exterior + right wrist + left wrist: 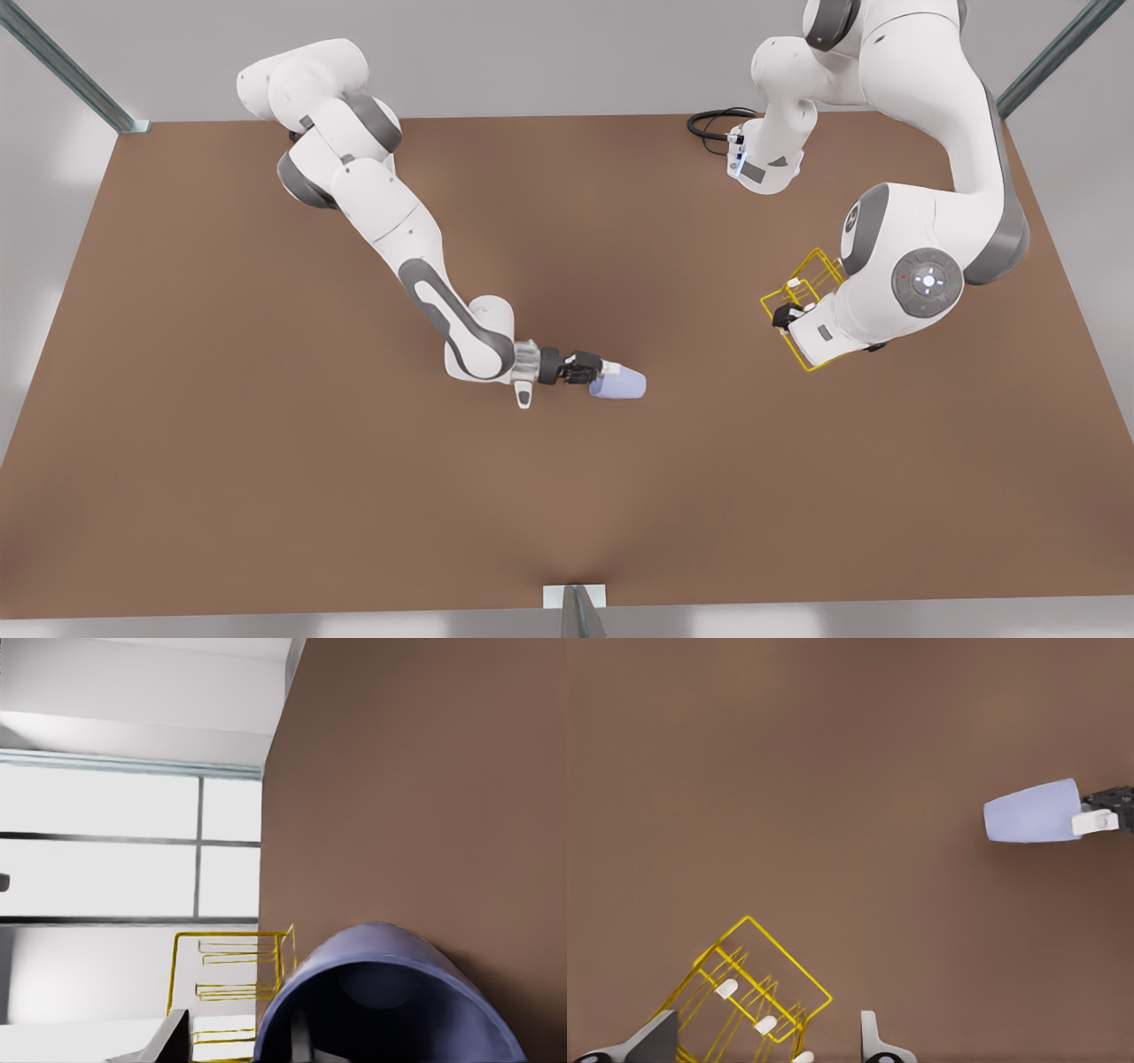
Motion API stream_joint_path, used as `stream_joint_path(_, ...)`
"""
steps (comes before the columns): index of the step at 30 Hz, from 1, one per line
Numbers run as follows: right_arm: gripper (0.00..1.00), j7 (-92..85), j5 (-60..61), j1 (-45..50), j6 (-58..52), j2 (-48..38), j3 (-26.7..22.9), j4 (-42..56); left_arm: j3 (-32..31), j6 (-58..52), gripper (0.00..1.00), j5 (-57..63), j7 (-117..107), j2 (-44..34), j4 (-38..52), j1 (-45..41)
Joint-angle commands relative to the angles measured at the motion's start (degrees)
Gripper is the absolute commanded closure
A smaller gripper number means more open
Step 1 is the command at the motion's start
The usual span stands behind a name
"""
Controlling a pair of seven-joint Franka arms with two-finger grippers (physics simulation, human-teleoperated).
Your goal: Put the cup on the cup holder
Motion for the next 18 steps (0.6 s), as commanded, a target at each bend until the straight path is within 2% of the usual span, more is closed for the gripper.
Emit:
stream_joint_path(1, 0.18, -16.6, -0.1, 0.0, 0.0, -0.2, -0.2, 0.0, 0.0, 0.0, 0.00, 0.1, -0.2, -0.1, 0.0, 0.0)
stream_joint_path(4, 0.18, -16.6, -0.8, -0.1, -0.1, -0.6, -1.4, -0.7, 0.0, 0.0, 0.00, 0.2, -0.2, 0.0, 0.0, 0.0)
stream_joint_path(8, 0.18, -16.2, -2.3, -2.9, -0.1, -7.5, -2.3, -10.7, 0.0, 0.0, 0.00, 0.2, -0.2, 0.1, 0.0, 0.0)
stream_joint_path(11, 0.18, -17.0, -4.2, -4.1, 0.0, -10.8, -2.5, -15.4, 0.0, 0.0, 0.00, 0.5, -0.1, 1.1, 0.1, -4.1)
stream_joint_path(16, 0.18, -16.5, -13.2, -10.0, -0.2, -21.4, -2.6, -28.2, -0.1, 0.4, 0.00, 0.2, 1.2, 3.6, 0.3, -12.0)
stream_joint_path(17, 0.18, -16.5, -16.4, -12.3, -0.2, -24.6, -2.8, -31.9, -0.1, 0.5, 0.00, 0.1, 11.2, 4.1, 0.6, -12.4)
stream_joint_path(18, 0.18, -16.0, -21.0, -13.8, -0.2, -29.3, -5.2, -36.7, -0.1, 2.1, 0.00, 0.0, 20.1, 5.0, 0.6, -12.4)
